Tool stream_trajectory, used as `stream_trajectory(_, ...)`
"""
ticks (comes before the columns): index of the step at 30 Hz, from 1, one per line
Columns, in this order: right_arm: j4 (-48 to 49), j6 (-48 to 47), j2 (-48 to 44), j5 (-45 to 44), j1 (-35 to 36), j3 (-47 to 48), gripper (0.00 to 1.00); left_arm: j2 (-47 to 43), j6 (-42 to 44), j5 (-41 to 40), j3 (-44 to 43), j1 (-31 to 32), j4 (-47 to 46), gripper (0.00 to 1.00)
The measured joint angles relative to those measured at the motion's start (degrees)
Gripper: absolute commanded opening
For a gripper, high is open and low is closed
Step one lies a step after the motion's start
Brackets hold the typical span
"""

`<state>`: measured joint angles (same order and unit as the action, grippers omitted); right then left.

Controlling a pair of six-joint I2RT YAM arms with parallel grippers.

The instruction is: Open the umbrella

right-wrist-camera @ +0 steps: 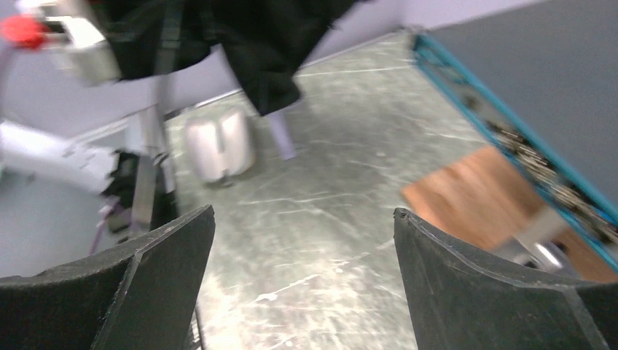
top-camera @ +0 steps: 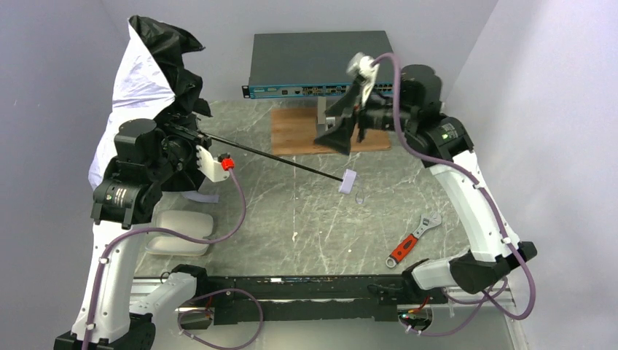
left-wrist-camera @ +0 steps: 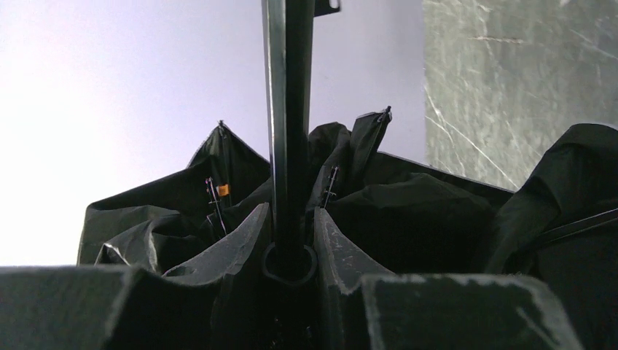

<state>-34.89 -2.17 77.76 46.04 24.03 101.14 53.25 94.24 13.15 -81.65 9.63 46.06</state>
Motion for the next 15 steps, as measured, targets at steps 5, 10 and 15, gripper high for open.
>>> stream_trajectory(5,-6.4,-4.2,0.5,-0.2,11.3,1.2,0.95,0.7,2.0,-1.4,0.7,0.0,1.6,0.0)
stream_trajectory(10,-11.1,-8.5,2.1,-5.0,17.9,0.9,0.94,0.0,2.8,-1.4,1.2,0.0,1.3,0.0)
stream_trajectory(15,-12.6,-11.4,4.0,-14.6,22.7,-0.9,0.8,-0.7,2.7,-1.4,2.7,0.0,0.9,0.0)
